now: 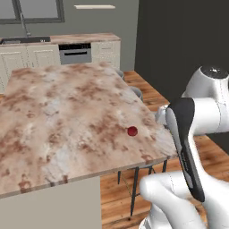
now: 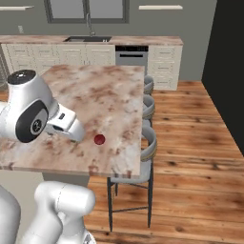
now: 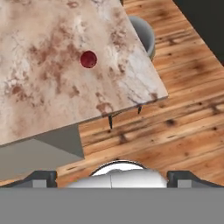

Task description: Open the fridge, remove the pear, onion, and shrimp, and place them on any counter.

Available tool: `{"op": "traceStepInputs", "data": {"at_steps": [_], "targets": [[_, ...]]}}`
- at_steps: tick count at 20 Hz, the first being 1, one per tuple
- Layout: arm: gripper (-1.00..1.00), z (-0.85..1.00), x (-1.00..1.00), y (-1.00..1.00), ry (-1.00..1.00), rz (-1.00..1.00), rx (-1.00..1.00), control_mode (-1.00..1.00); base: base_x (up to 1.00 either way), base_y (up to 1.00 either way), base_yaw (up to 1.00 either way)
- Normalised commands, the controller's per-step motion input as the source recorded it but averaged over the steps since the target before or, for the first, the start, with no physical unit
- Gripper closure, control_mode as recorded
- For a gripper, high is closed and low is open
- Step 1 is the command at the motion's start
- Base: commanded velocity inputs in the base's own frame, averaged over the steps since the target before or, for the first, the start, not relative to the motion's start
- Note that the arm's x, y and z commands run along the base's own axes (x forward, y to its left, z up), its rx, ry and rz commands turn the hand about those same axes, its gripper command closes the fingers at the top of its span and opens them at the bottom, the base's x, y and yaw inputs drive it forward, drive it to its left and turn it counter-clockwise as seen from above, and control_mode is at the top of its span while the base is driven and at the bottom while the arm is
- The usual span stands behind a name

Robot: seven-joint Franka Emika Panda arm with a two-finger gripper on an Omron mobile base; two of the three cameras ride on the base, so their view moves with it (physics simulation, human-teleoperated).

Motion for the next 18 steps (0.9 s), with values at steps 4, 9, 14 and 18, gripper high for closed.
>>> {"op": "traceStepInputs", "data": {"at_steps": [4, 9, 14, 18], "targets": [[-1.00, 0.01, -0.38, 0.00, -0.39, 0.00, -0.05, -1.00, 0.00, 0.00, 0.00], [-1.00, 0.32, -0.01, 0.00, -0.22, 0.00, 0.00, -1.00, 0.00, 0.00, 0.00], [-1.00, 0.29, -0.02, 0.00, -0.08, 0.00, 0.00, -1.00, 0.00, 0.00, 0.00], [-1.00, 0.00, 0.00, 0.00, 0.01, 0.00, 0.00, -1.00, 0.00, 0.00, 0.00]]}}
